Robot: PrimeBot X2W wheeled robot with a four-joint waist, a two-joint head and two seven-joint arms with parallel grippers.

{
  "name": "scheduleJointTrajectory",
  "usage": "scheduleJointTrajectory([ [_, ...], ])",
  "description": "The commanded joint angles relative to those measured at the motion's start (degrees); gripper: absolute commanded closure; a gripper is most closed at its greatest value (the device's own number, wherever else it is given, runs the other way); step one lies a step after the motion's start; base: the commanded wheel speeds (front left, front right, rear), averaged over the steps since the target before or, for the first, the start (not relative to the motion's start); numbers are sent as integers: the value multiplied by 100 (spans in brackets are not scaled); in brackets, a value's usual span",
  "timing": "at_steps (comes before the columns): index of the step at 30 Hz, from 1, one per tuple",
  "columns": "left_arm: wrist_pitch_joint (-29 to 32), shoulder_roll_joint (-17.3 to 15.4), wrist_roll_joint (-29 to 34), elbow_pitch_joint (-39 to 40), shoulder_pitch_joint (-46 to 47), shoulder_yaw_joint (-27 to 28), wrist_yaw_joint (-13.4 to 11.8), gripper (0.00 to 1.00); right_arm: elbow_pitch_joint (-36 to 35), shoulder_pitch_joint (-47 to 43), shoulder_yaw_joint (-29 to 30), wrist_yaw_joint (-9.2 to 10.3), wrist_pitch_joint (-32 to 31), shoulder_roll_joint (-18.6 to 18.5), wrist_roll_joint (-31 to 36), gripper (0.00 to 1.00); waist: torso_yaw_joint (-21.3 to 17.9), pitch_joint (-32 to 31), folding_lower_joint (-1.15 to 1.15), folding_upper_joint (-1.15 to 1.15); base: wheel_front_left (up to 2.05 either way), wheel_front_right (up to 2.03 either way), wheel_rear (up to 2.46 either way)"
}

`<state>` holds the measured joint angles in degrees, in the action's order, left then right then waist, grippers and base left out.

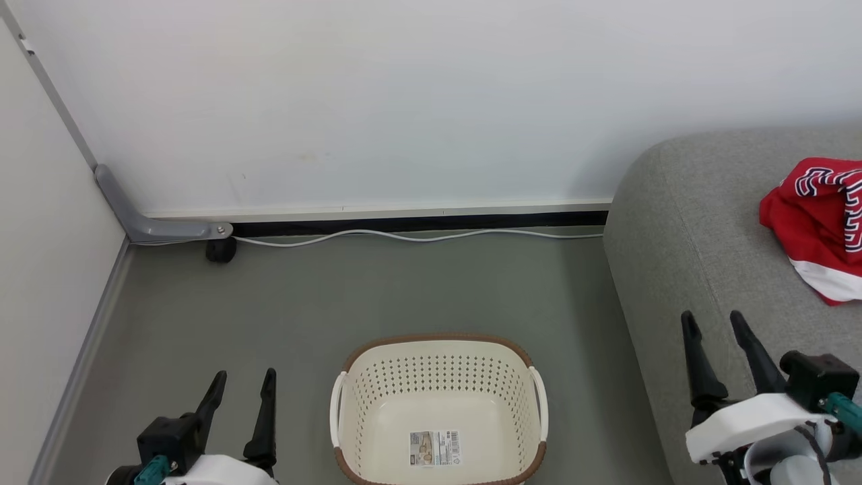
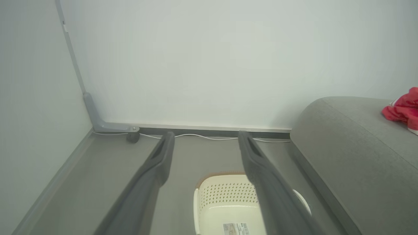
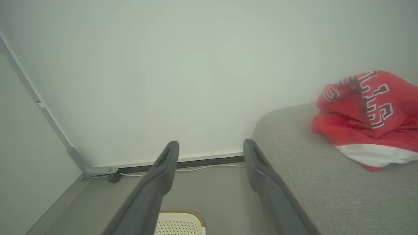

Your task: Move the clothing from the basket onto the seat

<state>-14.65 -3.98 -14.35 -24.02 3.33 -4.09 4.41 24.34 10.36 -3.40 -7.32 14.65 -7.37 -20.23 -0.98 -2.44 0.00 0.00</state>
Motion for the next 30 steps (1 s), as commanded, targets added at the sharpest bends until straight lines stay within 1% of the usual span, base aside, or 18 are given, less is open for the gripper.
scheduleJointTrajectory([
  [1, -35, -19, 90, 220, 5, 315, -19, 0, -206, -39, -236, -17, 35, -47, 89, 0, 24, -34, 0, 0, 0, 0, 0],
  [6, -35, 40, 195, 345, -157, 533, -25, 0, -219, -185, -351, -17, 35, -66, 309, 0, 63, -42, 0, 0, 0, 0, 0],
  [10, -35, 70, 298, 349, -177, 581, -15, 0, -124, -180, -393, -17, 35, -94, 561, 0, 77, -38, 0, 0, 0, 0, 0],
  [13, -35, 85, 350, 341, -156, 618, -23, 0, -67, -145, -397, -17, 35, -52, 632, 0, 72, -27, 0, 0, 0, 0, 0],
  [17, -35, 97, 393, 377, -132, 646, -33, 0, 3, -71, -399, -17, 35, -25, 641, 0, 49, 8, 0, 0, 0, 0, 0],
  [30, -35, 109, 420, 384, 0, 650, 53, 0, 35, 238, -330, -17, 35, 7, 607, 0, -12, 64, 0, 0, 0, 0, 0],
])
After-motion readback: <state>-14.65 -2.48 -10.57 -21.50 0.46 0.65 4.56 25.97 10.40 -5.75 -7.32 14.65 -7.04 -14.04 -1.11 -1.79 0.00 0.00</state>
